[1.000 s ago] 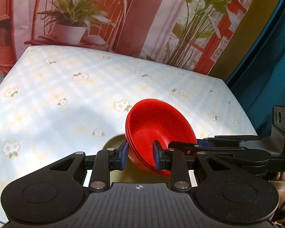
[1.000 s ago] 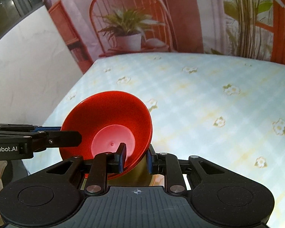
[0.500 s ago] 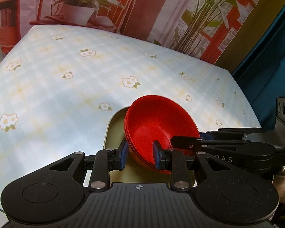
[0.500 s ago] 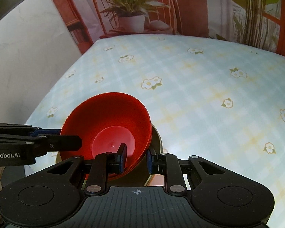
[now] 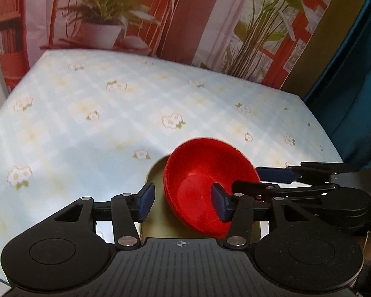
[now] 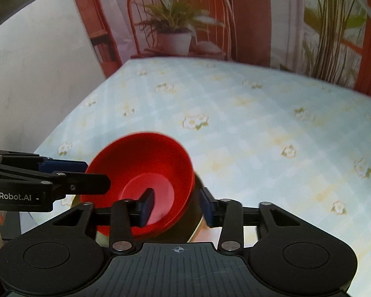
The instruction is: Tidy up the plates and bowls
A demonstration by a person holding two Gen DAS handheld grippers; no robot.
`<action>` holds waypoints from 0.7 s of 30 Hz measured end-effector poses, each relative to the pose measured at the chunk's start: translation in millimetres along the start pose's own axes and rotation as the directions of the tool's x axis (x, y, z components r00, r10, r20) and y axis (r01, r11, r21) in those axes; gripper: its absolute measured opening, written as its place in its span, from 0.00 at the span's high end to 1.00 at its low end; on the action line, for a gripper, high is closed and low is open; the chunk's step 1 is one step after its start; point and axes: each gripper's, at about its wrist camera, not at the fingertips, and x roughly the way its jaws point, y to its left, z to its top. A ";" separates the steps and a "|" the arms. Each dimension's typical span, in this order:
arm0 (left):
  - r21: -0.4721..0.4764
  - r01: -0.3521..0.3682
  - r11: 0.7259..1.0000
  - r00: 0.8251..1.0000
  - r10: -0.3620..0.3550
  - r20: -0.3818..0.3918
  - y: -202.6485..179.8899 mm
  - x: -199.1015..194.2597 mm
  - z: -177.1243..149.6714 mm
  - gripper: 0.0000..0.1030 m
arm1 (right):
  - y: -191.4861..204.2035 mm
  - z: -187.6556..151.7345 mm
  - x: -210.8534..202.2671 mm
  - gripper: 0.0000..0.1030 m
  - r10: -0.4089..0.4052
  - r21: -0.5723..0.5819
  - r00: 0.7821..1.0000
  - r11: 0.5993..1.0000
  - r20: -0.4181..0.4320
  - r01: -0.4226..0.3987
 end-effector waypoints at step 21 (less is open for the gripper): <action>0.049 -0.176 0.983 0.923 0.147 0.355 -41.3 -88.4 16.3 0.00 | -36.1 -1.9 -98.0 0.00 -0.170 0.072 0.942 0.985 0.290 0.156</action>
